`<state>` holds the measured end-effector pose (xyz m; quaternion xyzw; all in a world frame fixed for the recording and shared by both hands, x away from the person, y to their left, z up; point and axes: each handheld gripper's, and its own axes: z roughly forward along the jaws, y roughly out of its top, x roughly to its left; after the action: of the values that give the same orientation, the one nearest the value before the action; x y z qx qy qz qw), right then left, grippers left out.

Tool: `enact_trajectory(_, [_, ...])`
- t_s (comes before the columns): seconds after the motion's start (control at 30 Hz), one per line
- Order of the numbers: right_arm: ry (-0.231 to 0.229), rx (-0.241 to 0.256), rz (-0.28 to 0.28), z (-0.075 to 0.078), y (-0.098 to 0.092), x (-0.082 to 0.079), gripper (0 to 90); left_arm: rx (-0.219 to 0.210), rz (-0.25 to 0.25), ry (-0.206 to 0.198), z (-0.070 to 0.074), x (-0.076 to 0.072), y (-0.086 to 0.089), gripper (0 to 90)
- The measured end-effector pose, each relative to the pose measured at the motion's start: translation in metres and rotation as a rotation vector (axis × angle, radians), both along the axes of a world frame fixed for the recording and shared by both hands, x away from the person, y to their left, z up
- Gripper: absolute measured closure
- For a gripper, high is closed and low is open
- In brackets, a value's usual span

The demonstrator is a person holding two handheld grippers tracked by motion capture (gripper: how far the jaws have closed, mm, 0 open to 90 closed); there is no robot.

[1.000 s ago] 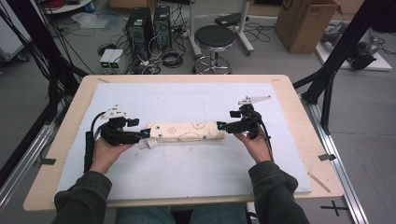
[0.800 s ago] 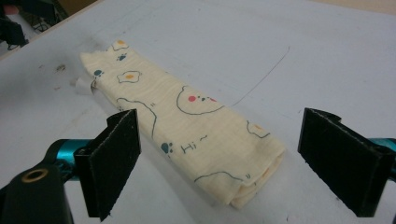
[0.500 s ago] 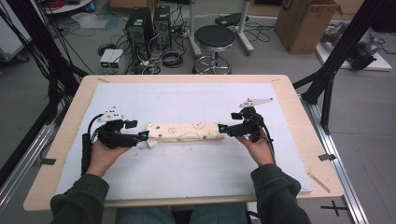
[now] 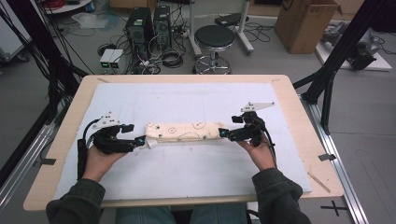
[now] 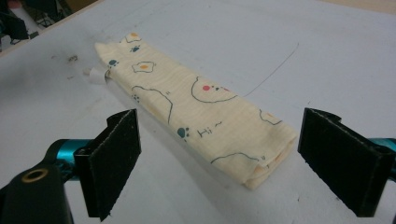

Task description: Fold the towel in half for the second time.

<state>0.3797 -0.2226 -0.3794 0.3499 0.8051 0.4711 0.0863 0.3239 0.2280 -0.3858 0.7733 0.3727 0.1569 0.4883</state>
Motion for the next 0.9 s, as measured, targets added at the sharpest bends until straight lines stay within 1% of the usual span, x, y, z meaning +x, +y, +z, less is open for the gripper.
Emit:
enact_trajectory(0.17, [-0.001,0.016,-0.006,-0.001,-0.005,-0.005,12.4,-0.001,-0.004,-0.003,-0.002,-0.004,0.002,28.4])
enact_trajectory(0.23, [0.007,0.008,-0.006,-0.002,-0.007,-0.007,12.4,0.000,-0.003,-0.006,-0.002,-0.006,0.002,28.3])
enact_trajectory(0.3, [-0.001,0.009,-0.007,-0.002,-0.008,-0.009,12.4,-0.001,-0.003,-0.006,-0.002,-0.008,0.002,28.2])
enact_trajectory(0.5, [-0.003,0.005,-0.007,-0.005,-0.013,-0.016,12.4,-0.001,0.000,-0.006,-0.004,-0.014,0.004,27.7])
enact_trajectory(0.53, [-0.004,0.000,-0.010,-0.006,-0.014,-0.017,12.4,-0.007,0.003,-0.006,-0.004,-0.014,0.004,27.6])
enact_trajectory(0.57, [0.003,0.002,-0.012,-0.006,-0.015,-0.018,12.4,0.001,0.002,-0.008,-0.004,-0.015,0.005,27.5])
enact_trajectory(0.6, [-0.002,-0.002,-0.012,-0.007,-0.016,-0.018,12.4,0.001,0.003,-0.009,-0.005,-0.016,0.006,27.4])
enact_trajectory(0.67, [0.002,-0.003,-0.011,-0.009,-0.018,-0.020,12.4,0.001,0.006,-0.006,-0.005,-0.018,0.006,26.9])
enact_trajectory(0.77, [0.006,-0.006,-0.015,-0.011,-0.020,-0.023,12.4,0.014,0.004,-0.008,-0.006,-0.021,0.006,26.4])
enact_trajectory(0.9, [0.007,-0.009,-0.016,-0.014,-0.022,-0.027,12.4,0.010,0.008,-0.008,-0.008,-0.025,0.007,25.9])
